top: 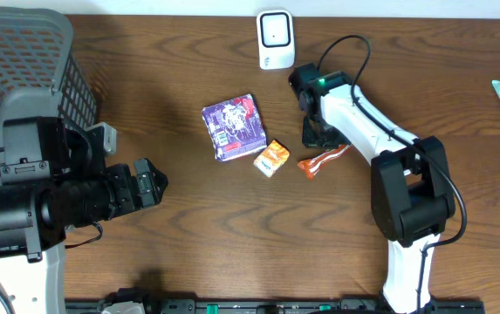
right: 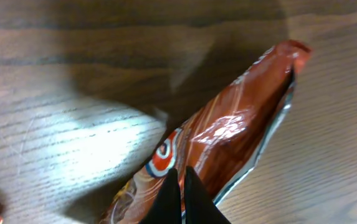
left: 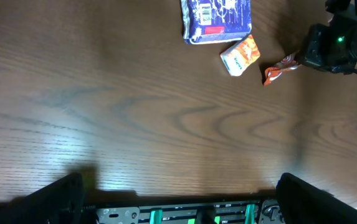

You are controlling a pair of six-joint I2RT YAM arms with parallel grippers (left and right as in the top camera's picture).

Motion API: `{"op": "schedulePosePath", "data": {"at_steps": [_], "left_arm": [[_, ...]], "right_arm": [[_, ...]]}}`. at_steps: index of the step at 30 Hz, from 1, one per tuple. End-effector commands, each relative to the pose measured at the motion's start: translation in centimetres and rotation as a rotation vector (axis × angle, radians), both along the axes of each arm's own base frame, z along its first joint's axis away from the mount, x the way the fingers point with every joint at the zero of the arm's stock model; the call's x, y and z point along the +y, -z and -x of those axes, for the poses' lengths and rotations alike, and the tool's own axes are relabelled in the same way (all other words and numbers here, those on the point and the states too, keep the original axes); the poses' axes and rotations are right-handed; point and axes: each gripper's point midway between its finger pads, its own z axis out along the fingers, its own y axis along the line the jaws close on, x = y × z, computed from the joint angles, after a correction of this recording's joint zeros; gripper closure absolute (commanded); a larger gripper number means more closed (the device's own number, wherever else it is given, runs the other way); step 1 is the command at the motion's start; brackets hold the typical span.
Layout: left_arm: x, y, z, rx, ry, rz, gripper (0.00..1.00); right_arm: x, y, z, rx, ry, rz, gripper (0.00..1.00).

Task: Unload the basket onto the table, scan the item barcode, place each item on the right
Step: 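Move the right gripper onto the small orange-white pack and grasp it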

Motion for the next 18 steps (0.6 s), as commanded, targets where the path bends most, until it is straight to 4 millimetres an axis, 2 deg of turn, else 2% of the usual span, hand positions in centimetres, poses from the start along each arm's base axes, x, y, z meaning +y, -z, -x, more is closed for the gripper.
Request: {"op": "schedulePosePath", "data": {"at_steps": [1, 7, 9, 11, 14, 17, 18], "left_arm": [[0.0, 0.1, 0.0, 0.004, 0.003, 0.003, 0.02], [0.0, 0.1, 0.0, 0.004, 0.003, 0.003, 0.02], [0.0, 0.1, 0.0, 0.004, 0.003, 0.003, 0.02], [0.0, 0.1, 0.0, 0.004, 0.003, 0.003, 0.02], [0.0, 0.1, 0.0, 0.004, 0.003, 0.003, 0.02], [0.0, 0.1, 0.0, 0.004, 0.003, 0.003, 0.02], [0.0, 0.1, 0.0, 0.004, 0.003, 0.003, 0.02]], "right_arm": [[1.3, 0.4, 0.6, 0.057, -0.064, -0.073, 0.99], [3.8, -1.6, 0.3, 0.079, -0.113, -0.201, 0.97], [5.5, -2.7, 0.0, 0.088, -0.181, -0.294, 0.91], [7.5, -3.5, 0.1, 0.102, -0.255, -0.401, 0.78], [9.9, -4.2, 1.0, 0.138, -0.314, -0.551, 0.72], [10.2, -3.9, 1.8, 0.168, -0.316, -0.566, 0.70], [10.3, -3.8, 2.0, 0.172, -0.321, -0.565, 0.58]]}}
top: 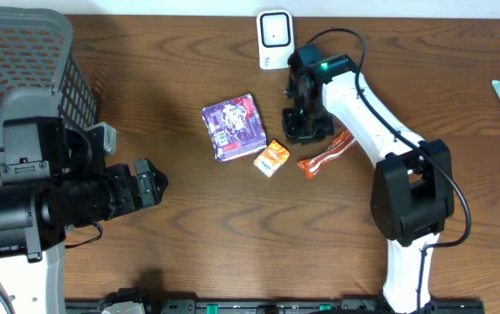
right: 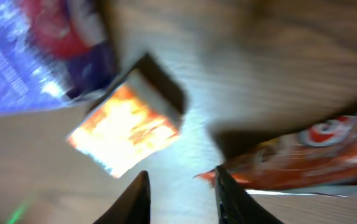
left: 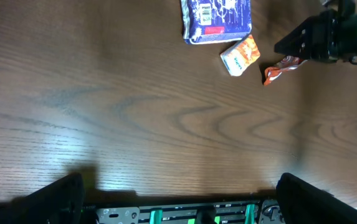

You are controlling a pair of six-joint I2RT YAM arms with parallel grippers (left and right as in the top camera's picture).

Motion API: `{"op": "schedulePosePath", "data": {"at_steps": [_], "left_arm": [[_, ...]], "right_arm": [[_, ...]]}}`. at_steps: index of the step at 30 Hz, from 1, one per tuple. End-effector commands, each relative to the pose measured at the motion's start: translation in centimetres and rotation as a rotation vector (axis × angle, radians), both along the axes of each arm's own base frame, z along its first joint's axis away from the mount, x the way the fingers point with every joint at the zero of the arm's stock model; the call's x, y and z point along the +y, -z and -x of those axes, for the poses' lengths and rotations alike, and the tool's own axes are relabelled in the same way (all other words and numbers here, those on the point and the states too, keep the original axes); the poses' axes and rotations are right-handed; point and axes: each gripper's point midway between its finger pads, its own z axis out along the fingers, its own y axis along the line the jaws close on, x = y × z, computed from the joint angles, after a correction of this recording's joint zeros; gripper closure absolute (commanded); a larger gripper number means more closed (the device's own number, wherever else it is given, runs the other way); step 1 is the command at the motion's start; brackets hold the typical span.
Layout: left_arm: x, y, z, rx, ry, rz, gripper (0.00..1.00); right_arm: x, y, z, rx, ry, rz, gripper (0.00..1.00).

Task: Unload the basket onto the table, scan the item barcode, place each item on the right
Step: 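Move the right gripper onto the small orange-white pack and grasp it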

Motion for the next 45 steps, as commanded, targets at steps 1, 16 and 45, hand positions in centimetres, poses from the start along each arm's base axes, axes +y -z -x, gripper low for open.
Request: {"op": "schedulePosePath", "data": {"at_steps": [1, 16, 45], "left_arm": [[0.0, 0.1, 0.0, 0.004, 0.002, 0.003, 0.02], [0.0, 0.1, 0.0, 0.004, 0.002, 0.003, 0.02], [0.0, 0.1, 0.0, 0.004, 0.002, 0.003, 0.02]], "right_arm": [[1.9, -0.2, 0.9, 0.019, -0.085, -0.089, 0.52], [4.0, 3.4, 0.2, -0.103, -0.167, -0.079, 0.59], [3.9, 0.5, 1.9, -0.060, -0.321, -0.031, 0.53]]}}
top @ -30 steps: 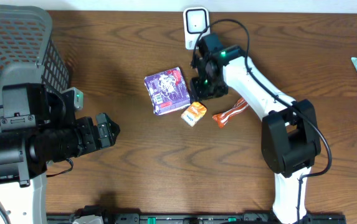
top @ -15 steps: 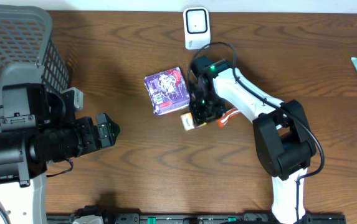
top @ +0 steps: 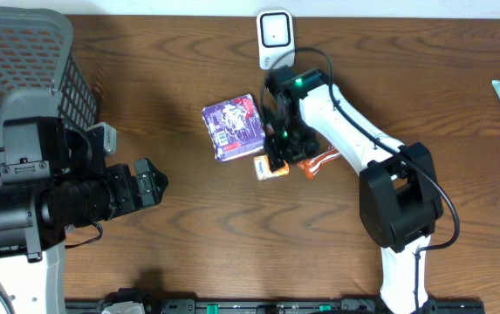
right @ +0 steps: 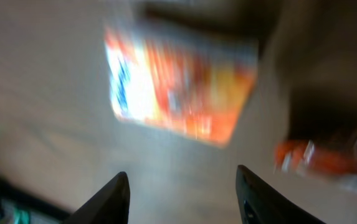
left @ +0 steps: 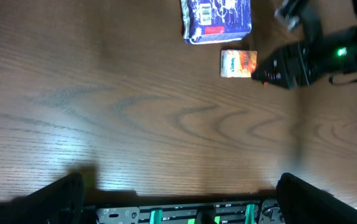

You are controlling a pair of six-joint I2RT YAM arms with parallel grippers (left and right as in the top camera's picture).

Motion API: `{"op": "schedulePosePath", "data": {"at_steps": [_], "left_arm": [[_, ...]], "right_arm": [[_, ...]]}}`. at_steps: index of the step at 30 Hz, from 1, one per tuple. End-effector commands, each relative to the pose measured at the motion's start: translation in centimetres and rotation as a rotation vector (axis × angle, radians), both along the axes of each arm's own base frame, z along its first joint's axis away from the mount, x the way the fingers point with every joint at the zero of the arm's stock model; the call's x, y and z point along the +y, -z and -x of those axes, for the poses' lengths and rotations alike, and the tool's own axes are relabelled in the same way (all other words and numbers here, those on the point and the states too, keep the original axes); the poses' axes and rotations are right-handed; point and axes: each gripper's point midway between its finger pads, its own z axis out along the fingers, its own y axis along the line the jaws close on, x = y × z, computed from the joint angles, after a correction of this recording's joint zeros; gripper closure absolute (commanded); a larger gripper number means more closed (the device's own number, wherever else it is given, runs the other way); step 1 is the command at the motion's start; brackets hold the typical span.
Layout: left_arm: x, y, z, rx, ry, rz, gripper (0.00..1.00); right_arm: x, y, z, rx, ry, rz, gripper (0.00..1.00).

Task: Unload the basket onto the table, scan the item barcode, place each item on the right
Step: 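Move the right gripper onto the small orange-white pack and grasp it, then lift the small orange-white pack off the table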

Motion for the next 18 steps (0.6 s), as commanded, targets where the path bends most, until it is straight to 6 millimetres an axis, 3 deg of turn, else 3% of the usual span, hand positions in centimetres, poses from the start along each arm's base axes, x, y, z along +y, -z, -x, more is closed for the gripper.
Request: {"op": "schedulePosePath", "data": {"at_steps": [1, 3, 6, 14, 18], "left_arm": [[0.0, 0.1, 0.1, 0.004, 0.003, 0.003, 0.02], [0.0, 0.1, 0.1, 0.004, 0.003, 0.003, 0.02], [0.0, 0.1, 0.1, 0.004, 0.003, 0.003, 0.02], [0.0, 0.1, 0.1, 0.004, 0.003, 0.003, 0.02], [0.0, 0.1, 0.1, 0.004, 0.003, 0.003, 0.02]], "right_arm": [[1.0, -0.5, -3.4, -0.136, -0.011, -0.049, 0.56], [1.7, -0.5, -4.9, -0.202, -0.021, -0.080, 0.57], [2.1, -0.2, -5.5, -0.241, -0.062, -0.098, 0.59], [0.9, 3.2, -1.6, -0.101, -0.078, -0.085, 0.63], [1.0, 3.4, 0.3, -0.024, -0.074, -0.108, 0.63]]}}
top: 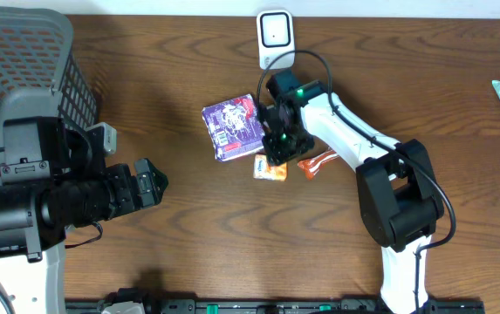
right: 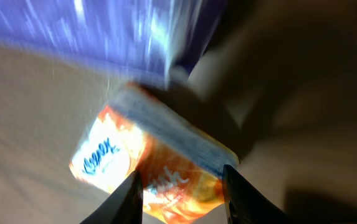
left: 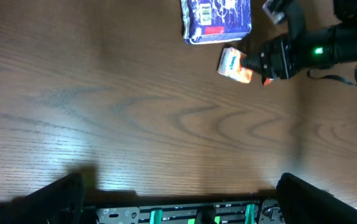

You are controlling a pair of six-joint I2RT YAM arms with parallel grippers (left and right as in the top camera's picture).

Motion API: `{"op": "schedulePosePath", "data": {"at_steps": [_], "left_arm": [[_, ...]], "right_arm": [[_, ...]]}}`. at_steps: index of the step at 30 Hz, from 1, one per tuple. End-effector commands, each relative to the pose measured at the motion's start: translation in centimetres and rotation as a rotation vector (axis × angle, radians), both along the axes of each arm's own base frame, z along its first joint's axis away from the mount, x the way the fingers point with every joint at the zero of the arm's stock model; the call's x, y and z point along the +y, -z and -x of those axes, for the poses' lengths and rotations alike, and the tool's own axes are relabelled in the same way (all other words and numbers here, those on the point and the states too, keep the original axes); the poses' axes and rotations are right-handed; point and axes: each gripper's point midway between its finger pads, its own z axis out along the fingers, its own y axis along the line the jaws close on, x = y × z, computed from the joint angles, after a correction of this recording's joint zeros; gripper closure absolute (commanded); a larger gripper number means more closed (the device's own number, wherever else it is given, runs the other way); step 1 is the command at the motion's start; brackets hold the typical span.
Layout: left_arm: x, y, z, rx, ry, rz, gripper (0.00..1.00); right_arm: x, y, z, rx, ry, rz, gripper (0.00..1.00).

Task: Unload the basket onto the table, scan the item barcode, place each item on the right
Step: 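Lift the small orange-white pack off the table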

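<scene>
The orange tissue pack [top: 270, 168] lies on the table below the purple packet [top: 234, 128]. My right gripper [top: 277, 146] is down on the tissue pack; in the right wrist view the pack [right: 166, 180] fills the gap of the gripper [right: 181, 199], and both fingers touch it. The white scanner [top: 276, 37] stands at the far edge, just behind the right arm. Far to the left my left gripper [top: 151, 183] hangs wide open over bare wood [left: 178, 202]. The left wrist view shows the tissue pack [left: 234, 65] turned askew.
A red-orange wrapper [top: 318, 162] lies right of the tissue pack. A grey mesh basket [top: 23, 52] fills the far left corner. A pale green packet sits at the right edge. The table's front rail [left: 184, 214] runs below the left gripper.
My right gripper's fingers stood wider apart over the tissue pack; now they are closer together with the pack between them. The pack has turned askew. The left arm is unmoved.
My right gripper was shut over the red-orange wrapper. Then it stood open, further left between wrapper and tissue pack. Later it was wide open over the tissue pack, which had turned square. Now its fingers press that pack. The left arm never moved.
</scene>
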Motion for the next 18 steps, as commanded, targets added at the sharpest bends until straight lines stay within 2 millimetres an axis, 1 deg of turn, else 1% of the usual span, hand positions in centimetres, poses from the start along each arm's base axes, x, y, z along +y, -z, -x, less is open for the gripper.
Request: {"op": "schedulePosePath", "data": {"at_steps": [1, 6, 10, 12, 14, 16, 18], "left_arm": [[0.0, 0.1, 0.0, 0.004, 0.003, 0.003, 0.02], [0.0, 0.1, 0.0, 0.004, 0.003, 0.003, 0.02], [0.0, 0.1, 0.0, 0.004, 0.003, 0.003, 0.02], [0.0, 0.1, 0.0, 0.004, 0.003, 0.003, 0.02], [0.0, 0.1, 0.0, 0.004, 0.003, 0.003, 0.02], [0.0, 0.1, 0.0, 0.004, 0.003, 0.003, 0.02], [0.0, 0.1, 0.0, 0.004, 0.003, 0.003, 0.02]], "right_arm": [[0.4, 0.0, 1.7, 0.072, -0.017, -0.042, 0.62], [0.1, -0.9, 3.6, 0.164, -0.008, -0.037, 0.61], [-0.3, -2.0, 4.1, 0.197, -0.005, -0.015, 0.57], [-0.3, -2.4, 3.7, 0.184, -0.006, -0.009, 0.56], [-0.4, -2.6, 2.8, 0.145, -0.009, 0.002, 0.55], [-0.2, -2.5, 1.9, 0.104, -0.010, -0.003, 0.51], [0.3, -2.5, 0.9, 0.065, -0.011, -0.021, 0.50]]}}
